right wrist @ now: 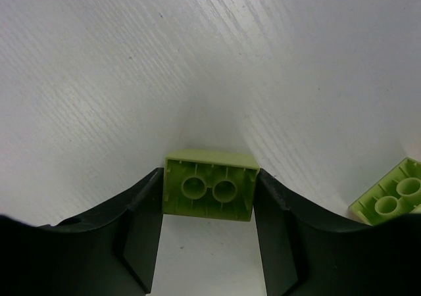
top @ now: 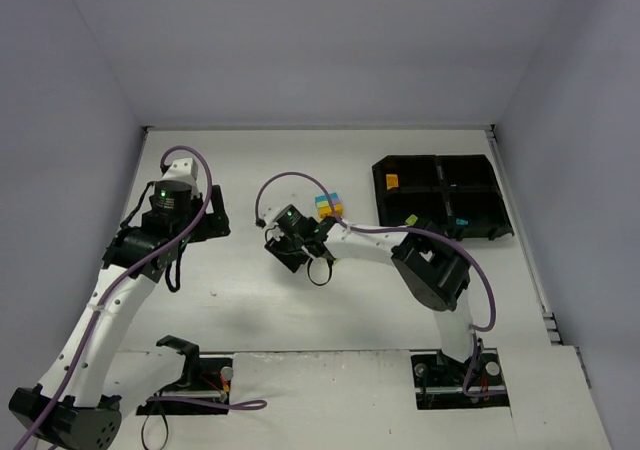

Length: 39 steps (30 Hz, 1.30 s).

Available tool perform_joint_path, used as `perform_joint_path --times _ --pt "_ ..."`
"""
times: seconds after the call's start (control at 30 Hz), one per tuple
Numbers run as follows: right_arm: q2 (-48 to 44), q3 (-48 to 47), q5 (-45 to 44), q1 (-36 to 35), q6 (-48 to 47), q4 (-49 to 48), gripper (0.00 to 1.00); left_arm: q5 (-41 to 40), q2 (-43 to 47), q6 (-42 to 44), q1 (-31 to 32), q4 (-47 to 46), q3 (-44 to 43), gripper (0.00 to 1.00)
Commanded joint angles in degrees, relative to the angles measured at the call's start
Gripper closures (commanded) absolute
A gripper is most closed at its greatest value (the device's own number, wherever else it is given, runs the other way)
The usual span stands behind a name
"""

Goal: Sort the legos into containers by color

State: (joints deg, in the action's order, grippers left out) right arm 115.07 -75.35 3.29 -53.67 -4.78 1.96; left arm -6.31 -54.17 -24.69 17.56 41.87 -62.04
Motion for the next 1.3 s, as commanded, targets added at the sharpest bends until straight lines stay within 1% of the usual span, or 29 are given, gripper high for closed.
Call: perform_joint_path --times 0.0,0.13,0.2,0.27,0.3,0.37,0.4,0.53,0.63,0.7,0.8,0.83,0.9,0.93,1.0,1.03,1.1,1.27 --pt "-3.88 -1.72 -3.11 0.58 1.16 -0.11 0.91 -0.9 0.12 -0.27 0.19 -1.44 -0.8 0.18" --pt "-9.75 -2.7 -9.94 4.62 4.59 -0.81 0.96 -0.9 0.03 -0.36 0.19 -1.52 -0.98 0.18" --pt "-12.05 -2.35 -12.59 8.3 6.34 -1.08 0.97 -0.55 0.03 -0.71 0.19 -1.7 -0.98 0.18" --pt "-15.2 -1.12 -15.49 11.2 8.63 -1.25 0.96 -0.37 -0.06 -0.8 0.19 -1.96 -0.71 0.18" --pt "-16.09 -0.5 -16.72 14.18 9.51 -1.25 0.96 -0.37 -0.14 -0.8 0.19 -1.96 -0.8 0.18" --pt "-18.55 1.52 -19.98 17.01 11.71 -1.17 0.93 -0.2 -0.41 -0.98 0.19 -2.14 -0.71 0.18" --pt "-19.17 2.13 -21.03 19.89 12.59 -0.82 0.92 -0.11 -0.49 -0.98 0.1 -2.14 -0.8 0.18" --pt "-21.98 5.56 -21.13 27.03 16.81 1.29 0.91 0.24 -1.11 -0.98 0.19 -2.23 -0.98 0.18" --pt "-23.13 8.11 -21.13 30.63 19.45 2.26 0.9 0.5 -1.46 -0.89 0.19 -2.49 -1.15 0.18" --pt "-23.57 9.6 -21.83 31.78 20.59 2.61 0.89 0.68 -1.73 -0.89 0.28 -2.67 -1.41 0.18" --pt "-23.84 11.01 -21.39 34.33 21.56 3.14 0.85 1.03 -2.25 -0.8 0.28 -2.76 -1.77 0.18" --pt "-23.84 11.28 -21.13 34.86 21.65 3.4 0.8 1.12 -2.6 -0.71 0.28 -2.84 -1.94 0.18" --pt "-23.83 11.63 -20.52 36.35 22.61 3.84 0.74 1.38 -2.78 -0.63 0.19 -2.93 -2.12 0.18" --pt "-23.92 11.72 -19.56 36.62 22.53 3.93 0.64 1.47 -3.04 -0.54 0.28 -2.93 -2.12 0.18" --pt "-24.19 11.63 -18.76 36.62 22.35 3.93 0.54 1.91 -3.22 -0.63 0.19 -3.19 -2.12 0.18" --pt "-24.62 11.54 -16.84 36.62 21.83 3.76 0.45 2.0 -3.39 -0.54 0.28 -3.46 -2.12 0.18" --pt "-24.98 11.28 -15.07 36.27 20.78 3.58 0.41 2.52 -3.66 -0.54 0.19 -3.81 -2.12 0.18" --pt "-27.35 12.15 -13.66 34.69 18.66 3.05 0.38 3.84 -4.62 -0.54 0.19 -5.13 -2.21 0.18"
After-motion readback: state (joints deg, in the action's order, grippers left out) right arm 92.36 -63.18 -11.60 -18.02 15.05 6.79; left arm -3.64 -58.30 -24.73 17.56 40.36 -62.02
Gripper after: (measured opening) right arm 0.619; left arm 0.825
